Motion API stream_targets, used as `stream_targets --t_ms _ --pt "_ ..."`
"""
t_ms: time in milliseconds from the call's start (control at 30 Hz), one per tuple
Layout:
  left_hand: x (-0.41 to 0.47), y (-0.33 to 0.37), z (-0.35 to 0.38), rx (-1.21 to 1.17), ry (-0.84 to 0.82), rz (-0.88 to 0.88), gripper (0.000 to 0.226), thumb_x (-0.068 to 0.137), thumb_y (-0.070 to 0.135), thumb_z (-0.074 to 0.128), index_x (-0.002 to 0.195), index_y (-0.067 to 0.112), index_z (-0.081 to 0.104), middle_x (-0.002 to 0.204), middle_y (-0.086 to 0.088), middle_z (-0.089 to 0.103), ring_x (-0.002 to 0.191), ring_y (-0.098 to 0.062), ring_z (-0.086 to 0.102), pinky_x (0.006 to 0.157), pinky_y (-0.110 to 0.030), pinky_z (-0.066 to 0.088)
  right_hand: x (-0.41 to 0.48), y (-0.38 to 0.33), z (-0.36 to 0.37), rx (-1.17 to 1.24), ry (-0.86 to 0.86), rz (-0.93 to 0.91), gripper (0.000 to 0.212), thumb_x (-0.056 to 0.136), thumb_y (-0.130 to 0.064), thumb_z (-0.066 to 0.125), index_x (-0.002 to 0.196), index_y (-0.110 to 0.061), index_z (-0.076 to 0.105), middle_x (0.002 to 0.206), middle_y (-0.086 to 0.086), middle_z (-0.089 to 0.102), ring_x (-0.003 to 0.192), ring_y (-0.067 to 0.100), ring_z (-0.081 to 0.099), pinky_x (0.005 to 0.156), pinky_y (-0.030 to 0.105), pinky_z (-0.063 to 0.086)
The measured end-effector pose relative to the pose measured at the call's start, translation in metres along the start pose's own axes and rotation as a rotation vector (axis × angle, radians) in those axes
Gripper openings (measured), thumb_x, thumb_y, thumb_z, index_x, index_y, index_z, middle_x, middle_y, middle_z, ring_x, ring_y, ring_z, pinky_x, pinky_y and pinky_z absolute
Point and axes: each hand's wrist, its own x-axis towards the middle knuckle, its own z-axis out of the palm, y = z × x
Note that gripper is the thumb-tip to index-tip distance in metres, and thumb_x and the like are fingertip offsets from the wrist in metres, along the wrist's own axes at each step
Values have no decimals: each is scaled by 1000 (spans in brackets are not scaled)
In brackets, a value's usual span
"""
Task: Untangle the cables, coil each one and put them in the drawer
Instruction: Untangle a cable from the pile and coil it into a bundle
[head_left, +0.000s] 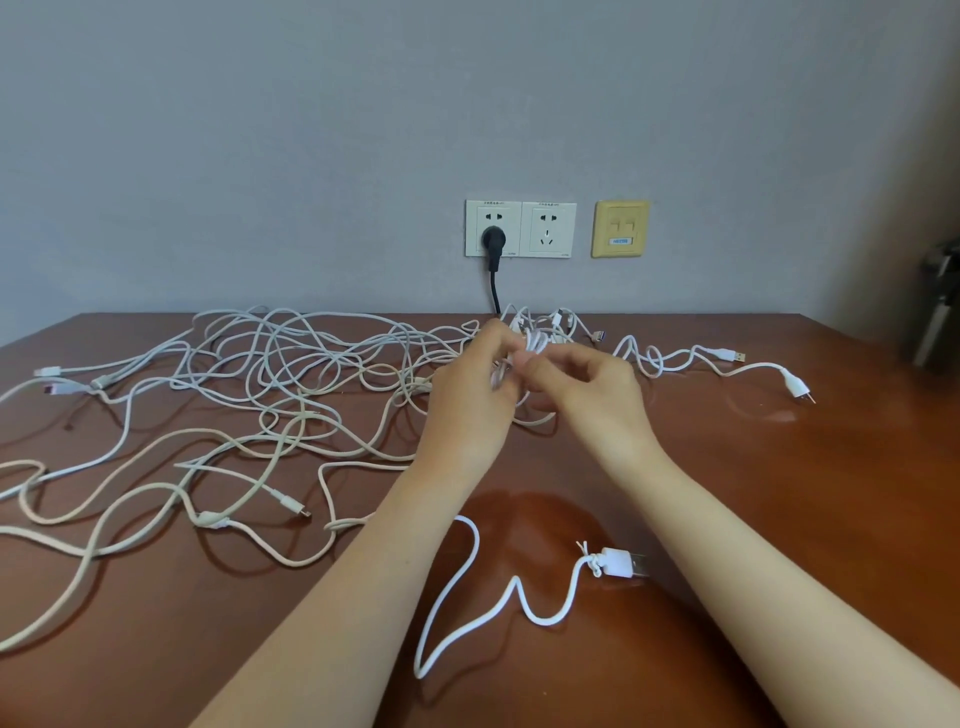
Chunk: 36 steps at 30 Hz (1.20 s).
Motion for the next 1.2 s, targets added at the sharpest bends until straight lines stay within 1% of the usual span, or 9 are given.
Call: stream_targets --t_ms 167,333,533,633,733,867,967,1100,1200 --pt "-6 3 4 78 -86 35 20 84 18 63 100 27 53 92 2 70 86 -15 62 70 -22 42 1 3 -2 121 37 78 22 80 -31 71 63 -17 68 68 11 66 65 24 63 78 49 55" --pt "-4 3 7 -196 -79 -126 36 86 22 64 104 38 38 117 0 66 85 -16 69 85 -32 51 3 2 -7 322 23 162 22 88 -20 62 76 -2 66 74 13 63 63 17 60 57 21 52" --pt "4 1 9 -413 -112 -419 30 73 46 65 96 29 54 95 -1 66 87 -16 63 84 -34 48 5 4 -9 369 0 176 18 92 -17 57 80 -7 66 71 2 64 57 3 61 56 14 51" --pt "1 0 9 -448 -217 -397 15 91 25 58 106 19 57 93 -1 62 86 -14 60 73 -24 53 5 3 -9 313 3 165 17 93 -15 55 84 -10 69 83 7 69 72 12 65 61 19 54" --pt "1 -1 8 -452 -231 -364 26 92 14 55 119 14 54 93 2 62 83 -7 60 62 -17 55 7 3 -10 113 36 106 22 93 -18 56 76 -20 70 84 6 71 87 17 65 85 33 53" --pt "2 -1 6 -400 -164 -363 40 91 14 59 130 9 52 95 1 63 77 -4 60 56 -13 51 8 1 -10 47 38 104 15 92 -18 56 85 -18 68 85 21 68 75 23 59 89 52 49" --pt "2 0 6 -366 -167 -365 41 90 17 60 130 11 52 96 2 62 78 -3 59 66 -20 50 9 0 -12 56 81 50 25 88 -16 61 112 -24 62 81 0 64 75 21 63 87 49 51" --pt "1 0 5 -404 -174 -384 41 88 17 63 128 13 53 98 -1 64 82 -6 62 73 -23 52 8 0 -14 7 100 -46 25 86 -14 63 87 -39 64 76 -4 63 71 20 63 85 47 52" --pt "1 0 6 -451 -203 -415 35 88 15 63 122 20 56 91 4 65 83 -7 63 74 -23 55 9 2 -14 25 117 -36 19 87 -12 61 92 -30 67 78 -2 66 72 20 66 82 43 55"
